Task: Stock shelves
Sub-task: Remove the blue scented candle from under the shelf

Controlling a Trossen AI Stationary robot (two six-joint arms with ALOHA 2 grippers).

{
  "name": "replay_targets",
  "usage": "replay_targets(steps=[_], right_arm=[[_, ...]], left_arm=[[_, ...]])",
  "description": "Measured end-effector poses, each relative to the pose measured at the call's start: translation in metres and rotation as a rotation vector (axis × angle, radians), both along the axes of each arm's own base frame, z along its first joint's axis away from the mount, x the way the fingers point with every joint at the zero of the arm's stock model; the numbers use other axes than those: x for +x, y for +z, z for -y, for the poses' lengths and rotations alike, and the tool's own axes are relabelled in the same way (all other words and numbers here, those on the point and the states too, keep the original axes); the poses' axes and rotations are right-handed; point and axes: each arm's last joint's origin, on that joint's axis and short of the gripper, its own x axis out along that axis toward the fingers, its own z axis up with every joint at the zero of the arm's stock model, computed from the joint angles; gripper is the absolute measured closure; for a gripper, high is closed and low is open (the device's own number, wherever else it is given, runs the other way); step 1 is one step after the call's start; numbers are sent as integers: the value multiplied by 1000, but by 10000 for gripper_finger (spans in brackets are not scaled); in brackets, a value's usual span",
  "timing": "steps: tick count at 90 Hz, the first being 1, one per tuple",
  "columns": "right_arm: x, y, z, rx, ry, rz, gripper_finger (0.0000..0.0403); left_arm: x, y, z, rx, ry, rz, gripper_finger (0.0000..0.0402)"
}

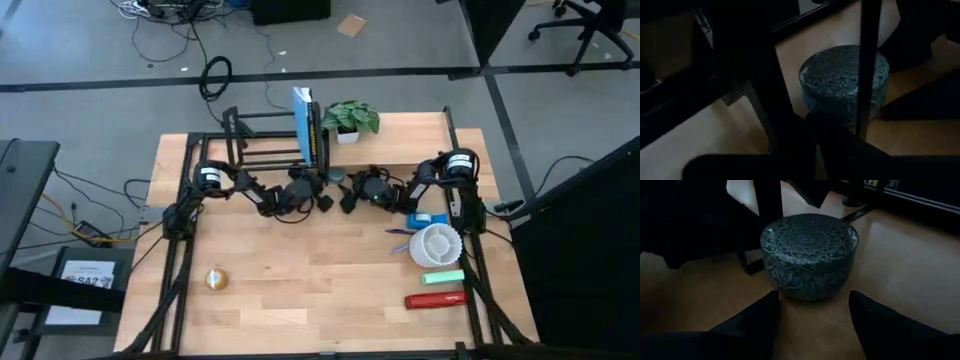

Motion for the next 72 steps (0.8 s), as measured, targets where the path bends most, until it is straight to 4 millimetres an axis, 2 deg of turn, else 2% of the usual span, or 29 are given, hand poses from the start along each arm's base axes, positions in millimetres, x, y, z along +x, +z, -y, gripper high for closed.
replay_targets(steps=[12, 30, 51, 72], right_arm=[[0, 3, -2, -33, 41, -24, 165], [0, 7, -2, -67, 69, -51, 105], [-2, 8, 7, -40, 100, -19, 38], [4, 11, 12, -32, 152, -1, 15]], left_arm=[[-1, -1, -2, -2, 10, -8, 402], [-2, -1, -7, -6, 13, -6, 402], [-3, -1, -14, -25, -25, 2, 402], [-2, 0, -15, -26, -36, 9, 402]])
